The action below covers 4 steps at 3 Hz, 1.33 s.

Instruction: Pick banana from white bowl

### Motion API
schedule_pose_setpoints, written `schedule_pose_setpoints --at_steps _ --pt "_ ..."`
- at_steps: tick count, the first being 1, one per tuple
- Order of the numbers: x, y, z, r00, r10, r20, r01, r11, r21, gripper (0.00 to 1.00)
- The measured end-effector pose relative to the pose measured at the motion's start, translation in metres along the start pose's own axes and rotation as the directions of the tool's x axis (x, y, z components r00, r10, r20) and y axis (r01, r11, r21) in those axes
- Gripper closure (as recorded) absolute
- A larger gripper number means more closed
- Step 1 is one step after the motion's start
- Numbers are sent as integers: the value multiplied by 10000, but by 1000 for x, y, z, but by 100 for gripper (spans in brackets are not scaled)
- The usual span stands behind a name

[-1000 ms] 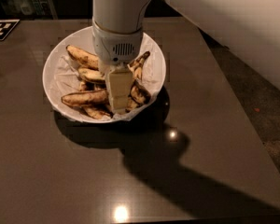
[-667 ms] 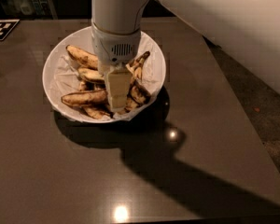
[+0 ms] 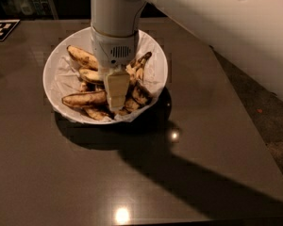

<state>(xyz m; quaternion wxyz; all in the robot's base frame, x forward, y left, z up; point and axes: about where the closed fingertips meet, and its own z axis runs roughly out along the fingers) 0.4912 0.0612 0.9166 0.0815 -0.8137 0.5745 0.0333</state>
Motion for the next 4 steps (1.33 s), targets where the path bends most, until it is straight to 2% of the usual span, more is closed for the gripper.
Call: schedule_pose_setpoints --at_steps 2,3,4 --pt "-1 -1 13 10000 -45 28 46 9995 -312 41" --pt "-2 -1 19 9997 -170 -169 166 9995 -271 59" --pt "-2 -1 19 9997 -173 -175 169 9995 -270 84"
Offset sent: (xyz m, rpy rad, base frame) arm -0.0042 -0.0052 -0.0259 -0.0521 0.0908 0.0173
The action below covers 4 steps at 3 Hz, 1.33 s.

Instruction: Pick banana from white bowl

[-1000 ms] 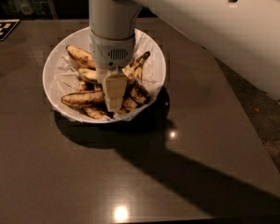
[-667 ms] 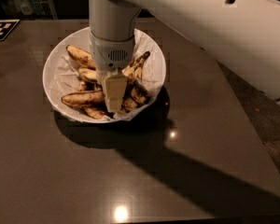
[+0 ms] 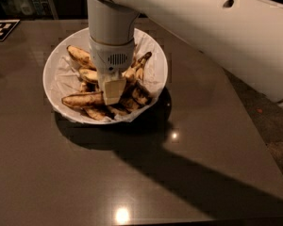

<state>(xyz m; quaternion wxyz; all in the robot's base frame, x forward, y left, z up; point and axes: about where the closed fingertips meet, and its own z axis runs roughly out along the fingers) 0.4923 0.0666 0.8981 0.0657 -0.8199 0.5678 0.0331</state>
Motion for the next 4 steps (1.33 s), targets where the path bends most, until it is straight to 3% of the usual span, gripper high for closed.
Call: schedule_pose_setpoints --at_steps 1,2,4 --pt "0 0 0 10000 0 0 0 10000 0 100" --pt "-6 7 -20 9991 -270 340 251 9982 548 100" --pt "-28 40 -89 9880 -1200 976 1030 9811 1635 100"
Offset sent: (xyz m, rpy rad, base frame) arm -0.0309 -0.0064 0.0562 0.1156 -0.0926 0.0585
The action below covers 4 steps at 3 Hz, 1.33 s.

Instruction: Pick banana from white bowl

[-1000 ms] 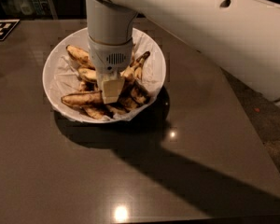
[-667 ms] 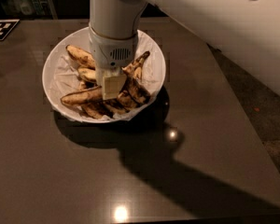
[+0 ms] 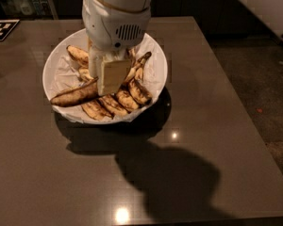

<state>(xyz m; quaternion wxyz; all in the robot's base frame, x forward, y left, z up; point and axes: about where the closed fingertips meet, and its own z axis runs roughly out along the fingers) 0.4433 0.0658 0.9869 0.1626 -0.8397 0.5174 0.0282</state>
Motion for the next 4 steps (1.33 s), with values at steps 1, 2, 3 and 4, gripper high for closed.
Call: schedule_pose_setpoints --at_steps 1,2,3,4 --pt "-11 12 -22 9937 -688 890 652 9970 426 100" --pt "-16 37 -36 9819 -1071 1561 986 9933 610 100" --pt "-14 65 -42 9730 -1062 2051 941 9932 681 100" --pt "-20 68 -49 9718 -1169 2046 1013 9912 852 100"
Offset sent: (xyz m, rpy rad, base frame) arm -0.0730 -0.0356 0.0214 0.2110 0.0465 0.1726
